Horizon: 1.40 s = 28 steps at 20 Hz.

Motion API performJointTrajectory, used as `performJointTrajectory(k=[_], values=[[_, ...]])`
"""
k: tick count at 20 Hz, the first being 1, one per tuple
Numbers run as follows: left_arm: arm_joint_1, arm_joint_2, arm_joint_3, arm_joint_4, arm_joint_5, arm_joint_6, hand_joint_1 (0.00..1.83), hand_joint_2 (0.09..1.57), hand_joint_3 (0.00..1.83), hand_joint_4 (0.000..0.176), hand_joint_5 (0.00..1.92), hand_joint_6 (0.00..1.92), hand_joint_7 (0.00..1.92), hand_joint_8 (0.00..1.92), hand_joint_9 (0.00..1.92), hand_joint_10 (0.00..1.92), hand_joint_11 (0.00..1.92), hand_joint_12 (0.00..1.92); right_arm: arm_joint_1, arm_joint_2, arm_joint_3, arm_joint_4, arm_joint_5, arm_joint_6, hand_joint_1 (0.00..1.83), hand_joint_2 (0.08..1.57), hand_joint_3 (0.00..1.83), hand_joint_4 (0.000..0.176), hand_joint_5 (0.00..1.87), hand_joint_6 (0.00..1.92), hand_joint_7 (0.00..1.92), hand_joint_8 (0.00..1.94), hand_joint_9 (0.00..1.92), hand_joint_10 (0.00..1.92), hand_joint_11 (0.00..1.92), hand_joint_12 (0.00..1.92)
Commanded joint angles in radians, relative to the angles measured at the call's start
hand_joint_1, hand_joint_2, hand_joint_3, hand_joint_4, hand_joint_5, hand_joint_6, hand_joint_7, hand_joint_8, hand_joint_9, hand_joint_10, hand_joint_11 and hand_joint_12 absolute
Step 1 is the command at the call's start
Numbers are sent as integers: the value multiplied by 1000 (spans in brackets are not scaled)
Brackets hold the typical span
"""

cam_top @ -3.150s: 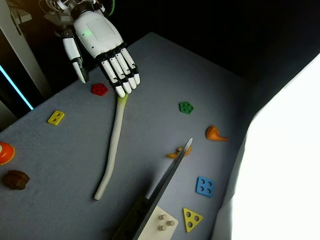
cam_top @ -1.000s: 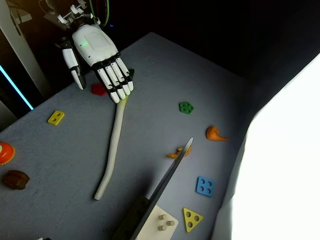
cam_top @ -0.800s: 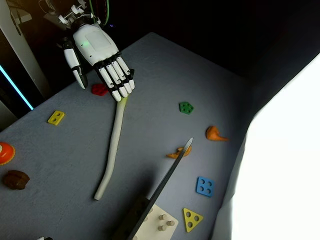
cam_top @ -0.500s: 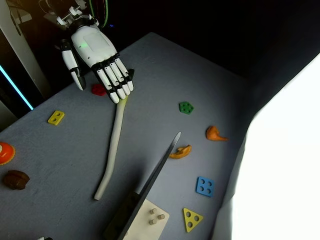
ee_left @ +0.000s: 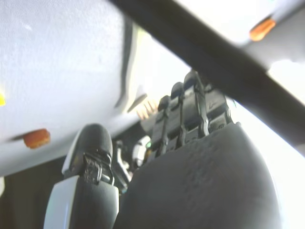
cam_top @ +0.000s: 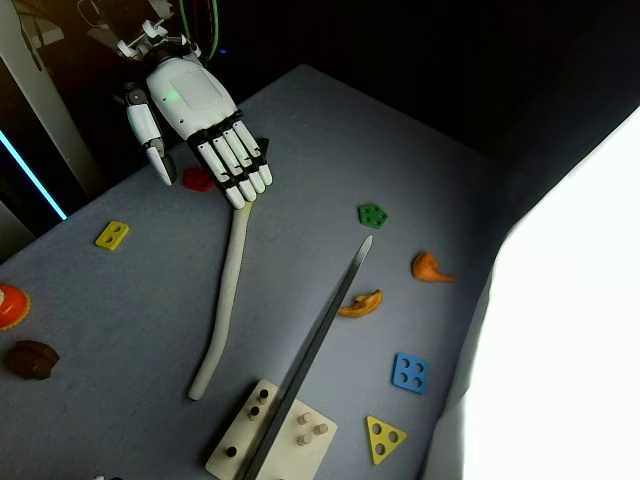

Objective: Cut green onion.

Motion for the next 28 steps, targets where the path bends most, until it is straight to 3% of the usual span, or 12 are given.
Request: performJointTrajectory(k=[1, 2, 4, 6, 8, 10, 12, 13, 18, 25, 27, 28], values=[[0, -6, 5, 85, 63, 0, 229, 1400, 7, 4, 72, 0, 107, 1, 91, 1, 0, 317, 24, 21, 7, 50, 150, 14, 1555, 815, 784, 176, 1216, 1713, 1648, 1941, 1727, 1921, 1787, 1921], [4, -12, 8, 85, 65, 0, 201, 1398, 4, 0, 97, 7, 152, 9, 105, 5, 0, 398, 36, 29, 5, 48, 161, 32, 1534, 850, 758, 176, 1317, 1879, 1631, 1941, 1705, 1921, 1758, 1921], [14, -25, 14, 86, 69, -9, 129, 1443, 15, 0, 70, 1, 42, 4, 82, 2, 0, 323, 53, 58, -18, -6, 173, 97, 1539, 838, 740, 176, 1389, 1919, 1630, 1941, 1693, 1921, 1744, 1921], [34, -41, 19, 86, 83, -31, 149, 1447, 11, 0, 70, 1, 47, 6, 76, 1, 0, 283, 56, 106, -102, -22, 188, 93, 1535, 844, 733, 176, 1401, 1921, 1630, 1941, 1694, 1921, 1751, 1921], [50, -55, 25, 86, 85, -35, 240, 1417, 0, 0, 122, 11, 104, 8, 116, 10, 0, 392, 37, 155, -216, -3, 233, 4, 1507, 893, 659, 176, 1394, 1921, 1618, 1941, 1668, 1921, 1729, 1921], [61, -64, 34, 86, 85, -35, 257, 1405, 0, 0, 119, 3, 68, 8, 52, 14, 0, 104, 12, 198, -328, 33, 281, -135, 1544, 863, 703, 176, 1369, 1921, 1611, 1941, 1663, 1921, 1718, 1921], [70, -71, 46, 86, 85, -35, 239, 1415, 2, 0, 103, 2, 83, 3, 69, 10, 0, 228, -1, 222, -404, 46, 291, -250, 1533, 823, 769, 176, 1380, 1921, 1625, 1941, 1679, 1921, 1731, 1921], [74, -72, 51, 86, 84, -35, 275, 1406, 0, 0, 123, 6, 111, 6, 87, 11, 0, 294, 1, 227, -427, 57, 297, -309, 1534, 821, 775, 176, 1380, 1921, 1626, 1941, 1681, 1921, 1735, 1921], [86, -74, 69, 68, 82, -35, 318, 1393, 0, 0, 139, 3, 163, 2, 115, 4, 0, 353, 34, 251, -518, 194, 197, -317, 1496, 854, 692, 176, 1386, 1921, 1619, 1941, 1663, 1921, 1701, 1921], [108, -79, 70, 57, 60, -35, 359, 1362, 0, 1, 101, 9, 150, 7, 180, 13, 0, 372, -33, 282, -570, 311, 361, -272, 1588, 817, 767, 176, 1304, 1919, 1619, 1941, 1678, 1921, 1729, 1921], [118, -81, 69, 50, 51, -35, 318, 1357, 0, 0, 88, 1, 135, 0, 144, 8, 0, 281, -35, 295, -583, 333, 397, -291, 1595, 777, 871, 176, 1390, 1921, 1630, 1941, 1679, 1921, 1738, 1921], [120, -82, 70, 49, 48, -35, 196, 1373, 3, 0, 40, 0, 77, 0, 88, 5, 0, 112, -35, 299, -596, 333, 410, -324, 1588, 759, 876, 176, 1382, 1921, 1626, 1941, 1670, 1921, 1733, 1921]])
